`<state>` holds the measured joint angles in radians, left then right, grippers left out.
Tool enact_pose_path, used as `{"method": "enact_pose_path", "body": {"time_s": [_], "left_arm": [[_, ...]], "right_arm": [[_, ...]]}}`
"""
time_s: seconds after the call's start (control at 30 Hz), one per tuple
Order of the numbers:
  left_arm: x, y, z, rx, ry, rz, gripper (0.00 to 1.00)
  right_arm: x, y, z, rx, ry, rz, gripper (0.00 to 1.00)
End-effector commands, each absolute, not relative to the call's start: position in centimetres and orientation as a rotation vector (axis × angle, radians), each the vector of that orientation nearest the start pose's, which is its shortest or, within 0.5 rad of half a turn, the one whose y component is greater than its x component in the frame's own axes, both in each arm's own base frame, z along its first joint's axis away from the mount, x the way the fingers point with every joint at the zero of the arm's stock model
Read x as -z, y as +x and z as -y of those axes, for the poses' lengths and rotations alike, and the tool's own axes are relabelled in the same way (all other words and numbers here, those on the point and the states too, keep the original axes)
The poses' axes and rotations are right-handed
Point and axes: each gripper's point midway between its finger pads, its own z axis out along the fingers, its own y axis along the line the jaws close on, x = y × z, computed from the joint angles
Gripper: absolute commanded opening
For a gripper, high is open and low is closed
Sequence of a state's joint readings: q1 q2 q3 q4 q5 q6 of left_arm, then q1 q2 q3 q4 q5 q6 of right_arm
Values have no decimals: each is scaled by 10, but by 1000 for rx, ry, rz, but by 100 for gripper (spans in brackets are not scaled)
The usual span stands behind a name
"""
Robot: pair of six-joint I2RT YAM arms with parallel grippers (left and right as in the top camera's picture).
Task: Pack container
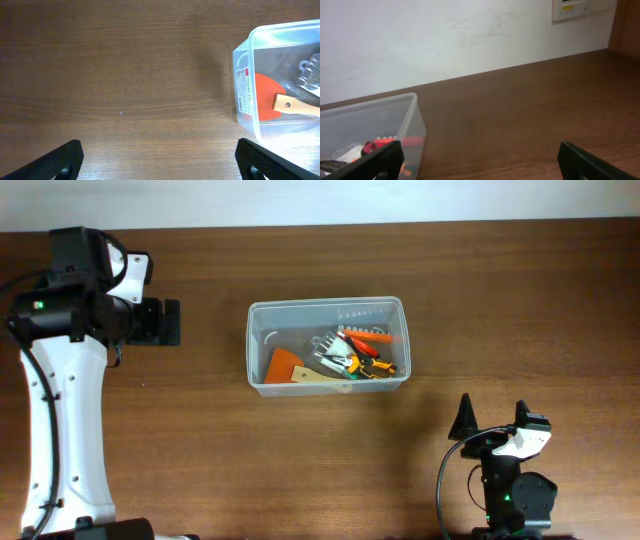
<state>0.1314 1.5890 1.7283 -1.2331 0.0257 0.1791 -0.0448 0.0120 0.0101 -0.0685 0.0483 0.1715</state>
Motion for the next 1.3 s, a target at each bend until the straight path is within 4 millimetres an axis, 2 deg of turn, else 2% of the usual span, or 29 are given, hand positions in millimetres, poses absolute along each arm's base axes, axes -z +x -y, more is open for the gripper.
{"method": "enact_pose_path", "body": {"time_s": [0.0,0.47,0.63,0.73,0.87,0.93,1.07,1.13,1.2,1.27], "left_arm": [[-256,372,-45,-62,63,-2653,99],[-257,371,-45,-63,63,-2652,99],[-274,364,-43,-71,64,-2602,99],[-296,352,-37,-46,71,-2536,99],[-332,333,-12,20,142,-2388,99],[-356,317,8,45,180,-2258,99],[-383,293,30,96,190,-2027,99],[-388,277,33,147,127,-1910,99],[-383,267,33,176,86,-1848,99],[-367,252,32,198,58,-1767,99]], "right_arm": [[-156,245,19,-50,207,-1636,99],[-156,245,19,-50,207,-1636,99],[-156,245,19,-50,207,-1636,99],[-156,245,19,-50,207,-1636,99],[-156,245,19,-50,207,-1636,99],[-156,245,19,-50,207,-1636,99],[-156,245,19,-50,207,-1636,99],[-156,245,19,-50,207,-1636,99],[-156,245,19,-50,207,-1636,99],[-156,245,19,-50,207,-1636,99]]}}
